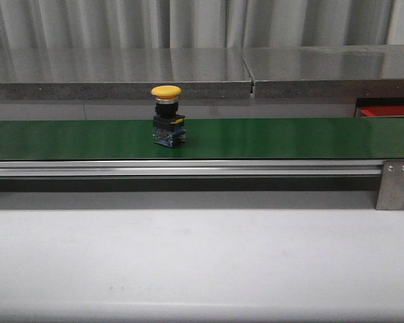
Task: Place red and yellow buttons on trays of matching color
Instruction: 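Set the red button on the belt and raise the left gripper, then lower the right gripper onto the yellow button on the belt and grasp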
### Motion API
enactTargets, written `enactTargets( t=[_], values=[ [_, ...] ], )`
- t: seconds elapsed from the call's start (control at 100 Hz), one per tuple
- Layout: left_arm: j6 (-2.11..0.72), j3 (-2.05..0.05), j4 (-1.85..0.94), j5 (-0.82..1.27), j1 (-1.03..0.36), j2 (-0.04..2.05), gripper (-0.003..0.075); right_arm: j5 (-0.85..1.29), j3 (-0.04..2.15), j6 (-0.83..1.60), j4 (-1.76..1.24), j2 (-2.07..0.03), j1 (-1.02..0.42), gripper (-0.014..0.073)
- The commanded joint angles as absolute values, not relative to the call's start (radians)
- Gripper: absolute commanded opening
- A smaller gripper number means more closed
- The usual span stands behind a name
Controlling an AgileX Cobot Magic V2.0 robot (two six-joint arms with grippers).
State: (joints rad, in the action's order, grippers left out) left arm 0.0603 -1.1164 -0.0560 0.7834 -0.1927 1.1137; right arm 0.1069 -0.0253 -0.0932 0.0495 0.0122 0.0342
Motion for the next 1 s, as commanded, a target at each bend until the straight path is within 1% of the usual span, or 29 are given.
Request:
enactTargets(
  t=[0.0, 0.43, 0.63, 0.83, 0.91, 0.99],
  values=[
    [0.061, -1.089, -0.070, 0.681, -0.214, 1.015, -0.0020, 0.034, -0.004, -0.094, 0.059, 0.030, 0.032, -0.0116],
    [0.061, -0.824, -0.079, 0.644, -0.216, 0.616, -0.0020, 0.028, -0.004, -0.094, 0.067, 0.030, 0.032, -0.0116],
    [0.061, -0.738, -0.083, 0.640, -0.216, 0.454, -0.0020, -0.019, -0.004, -0.094, 0.068, 0.030, 0.033, -0.0116],
    [0.061, -0.702, -0.081, 0.672, -0.216, 0.356, -0.0020, -0.205, -0.002, -0.095, 0.062, 0.030, 0.033, -0.0116],
    [0.061, -0.702, -0.074, 0.684, -0.216, 0.346, -0.0020, -0.181, 0.016, -0.095, 0.062, 0.029, 0.032, -0.0116],
    [0.061, -0.702, -0.074, 0.687, -0.216, 0.346, -0.0020, -0.095, 0.052, -0.095, 0.063, 0.028, 0.032, -0.0116]
  ],
)
